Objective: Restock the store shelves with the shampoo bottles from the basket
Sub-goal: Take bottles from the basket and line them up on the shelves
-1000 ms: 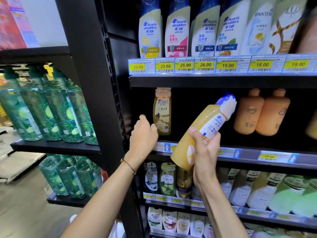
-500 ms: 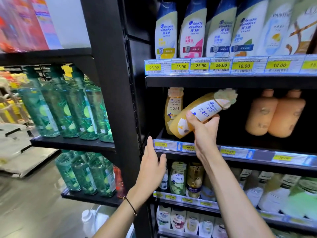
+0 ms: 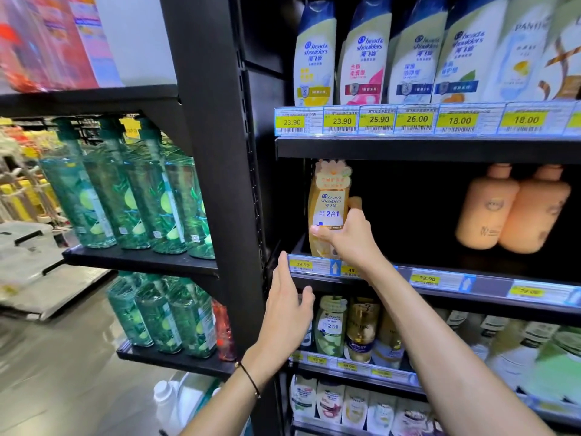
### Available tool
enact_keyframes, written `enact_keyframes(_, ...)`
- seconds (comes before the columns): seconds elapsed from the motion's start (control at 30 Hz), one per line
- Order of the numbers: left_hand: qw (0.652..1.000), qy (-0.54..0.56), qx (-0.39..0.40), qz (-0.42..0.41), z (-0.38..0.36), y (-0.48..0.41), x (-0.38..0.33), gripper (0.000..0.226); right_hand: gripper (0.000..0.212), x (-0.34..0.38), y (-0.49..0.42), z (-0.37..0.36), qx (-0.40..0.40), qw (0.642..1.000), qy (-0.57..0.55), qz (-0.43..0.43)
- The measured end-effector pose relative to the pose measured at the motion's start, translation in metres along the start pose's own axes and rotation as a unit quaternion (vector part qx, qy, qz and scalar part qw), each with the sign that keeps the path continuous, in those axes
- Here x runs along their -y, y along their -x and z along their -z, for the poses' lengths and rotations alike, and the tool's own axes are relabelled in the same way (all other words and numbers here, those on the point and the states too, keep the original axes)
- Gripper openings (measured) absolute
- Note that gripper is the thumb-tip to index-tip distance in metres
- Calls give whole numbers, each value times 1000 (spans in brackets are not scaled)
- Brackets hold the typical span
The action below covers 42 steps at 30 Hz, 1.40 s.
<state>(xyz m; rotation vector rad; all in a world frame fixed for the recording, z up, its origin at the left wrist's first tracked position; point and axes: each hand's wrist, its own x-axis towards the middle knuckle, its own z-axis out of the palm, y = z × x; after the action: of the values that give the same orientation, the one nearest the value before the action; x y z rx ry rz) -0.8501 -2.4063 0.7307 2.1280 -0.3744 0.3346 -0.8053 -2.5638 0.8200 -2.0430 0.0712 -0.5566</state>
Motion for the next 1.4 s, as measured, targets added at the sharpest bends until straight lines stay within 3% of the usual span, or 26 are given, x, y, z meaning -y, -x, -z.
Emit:
enact_keyframes(0.1,1000,0,2,-1,0,0,2,80,51,-2,2,3,-7,998,70,1)
enact_keyframes(0.2,1000,0,1,-2,-1,0,3,80,51,-6,6,4,-8,991,135,4)
enact_keyframes(0.5,999,39,-11,26,-5,1,3,78,53,1,15,-1,3,987,160,-6)
enact_keyframes(0.63,999,38,20,28,4,2,-4,82,56,12,20,1,19,979,202,-2)
enact_keyframes(0.8,995,10,91,34,23,7,-12,86,74,25,42,18,11,929,369,21)
enact_keyframes(0.9,990,-8,136,29,38,16,-16,71,73,27,71,25,-13,875,481,62)
enact_keyframes(0.97,985,-46,165,-7,48,25,-18,60,72,26,95,28,-18,851,521,70)
enact_keyframes(1.03,972,-125,190,-58,55,34,-17,63,71,26,119,32,-10,837,544,64)
enact_keyframes(1.27,907,-323,151,-226,76,79,-16,63,70,25,196,32,16,840,541,35)
enact_keyframes(1.4,891,-381,127,-213,78,108,-6,61,69,22,232,28,51,851,523,-7)
